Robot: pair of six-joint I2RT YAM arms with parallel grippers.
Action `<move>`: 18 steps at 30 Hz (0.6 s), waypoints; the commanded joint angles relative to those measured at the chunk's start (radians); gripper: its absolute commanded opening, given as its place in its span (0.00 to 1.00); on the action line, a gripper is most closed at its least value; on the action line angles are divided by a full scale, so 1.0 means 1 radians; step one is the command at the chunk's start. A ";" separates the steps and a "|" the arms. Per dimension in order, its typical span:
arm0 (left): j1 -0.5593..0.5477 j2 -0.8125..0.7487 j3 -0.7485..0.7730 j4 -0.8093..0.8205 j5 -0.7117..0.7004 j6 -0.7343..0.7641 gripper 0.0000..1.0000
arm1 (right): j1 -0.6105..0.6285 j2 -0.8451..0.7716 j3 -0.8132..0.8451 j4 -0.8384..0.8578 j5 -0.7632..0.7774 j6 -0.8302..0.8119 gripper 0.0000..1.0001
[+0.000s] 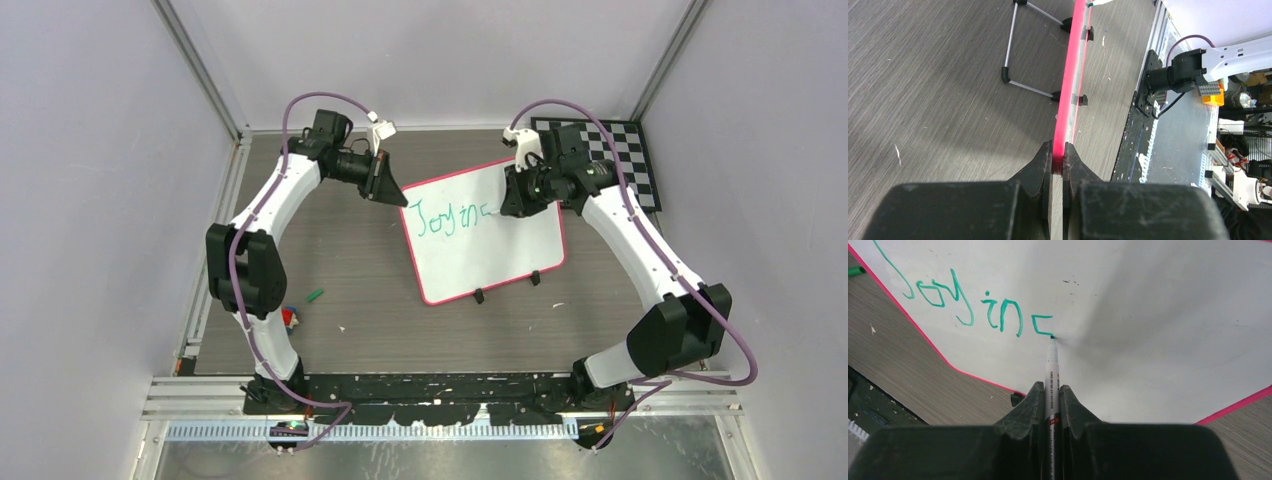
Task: Write a sentence on the whiteboard
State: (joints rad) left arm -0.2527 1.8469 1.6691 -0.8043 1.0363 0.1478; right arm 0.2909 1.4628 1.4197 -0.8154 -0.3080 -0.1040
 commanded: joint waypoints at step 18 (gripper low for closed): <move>-0.007 -0.045 -0.027 -0.011 -0.042 0.039 0.00 | 0.050 -0.008 0.029 0.000 -0.045 0.002 0.00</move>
State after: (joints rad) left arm -0.2527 1.8385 1.6577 -0.8009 1.0363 0.1478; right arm 0.3359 1.4559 1.3876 -0.8207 -0.3275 -0.1024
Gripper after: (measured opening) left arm 0.048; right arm 0.169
